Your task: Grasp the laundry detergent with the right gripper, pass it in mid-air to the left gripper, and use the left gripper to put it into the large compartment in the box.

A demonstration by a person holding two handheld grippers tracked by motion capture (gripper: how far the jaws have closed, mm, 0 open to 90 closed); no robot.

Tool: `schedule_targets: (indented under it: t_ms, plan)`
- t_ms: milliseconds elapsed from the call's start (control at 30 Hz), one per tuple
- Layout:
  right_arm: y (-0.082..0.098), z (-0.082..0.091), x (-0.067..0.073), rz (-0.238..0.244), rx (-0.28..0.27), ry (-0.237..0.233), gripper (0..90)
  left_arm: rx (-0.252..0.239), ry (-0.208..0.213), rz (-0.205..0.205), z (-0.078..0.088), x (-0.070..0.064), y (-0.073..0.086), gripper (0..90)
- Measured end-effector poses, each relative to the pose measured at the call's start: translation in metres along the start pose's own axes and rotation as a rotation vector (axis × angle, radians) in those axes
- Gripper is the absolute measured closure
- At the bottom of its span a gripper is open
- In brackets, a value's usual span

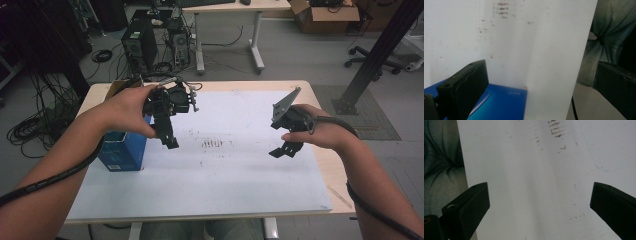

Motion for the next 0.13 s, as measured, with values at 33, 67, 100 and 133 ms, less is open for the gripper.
schedule_targets:
  t_ms: [33,67,100,133]
  plan:
    - [-0.0001,0.0002,0.0,0.0,0.0,0.001,2.6,-0.003,0.003,0.002,0.0,-0.0002,-0.0005,0.2]
    - [-0.0007,0.0003,0.0002,0.001,-0.004,0.002,2.6,-0.007,0.006,-0.001,-0.0001,-0.0004,-0.0013,0.2]
    - [-0.0013,0.0005,0.0007,0.001,-0.01,-0.001,2.6,-0.011,0.009,0.001,-0.0012,0.0001,-0.0026,0.2]
    - [-0.0019,0.0003,0.001,0.006,-0.016,-0.004,2.7,-0.007,0.007,0.003,-0.0021,0.001,-0.0032,0.2]
Point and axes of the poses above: each handheld gripper's, and its own axes: z roughly backward along the jaws, y roughly out of its underside, x roughly to its left, the point moved 9 cm from there along -z, roughly forward along the jaws, and after that the axes turned 1 degree about x, right-handed, at the moved point
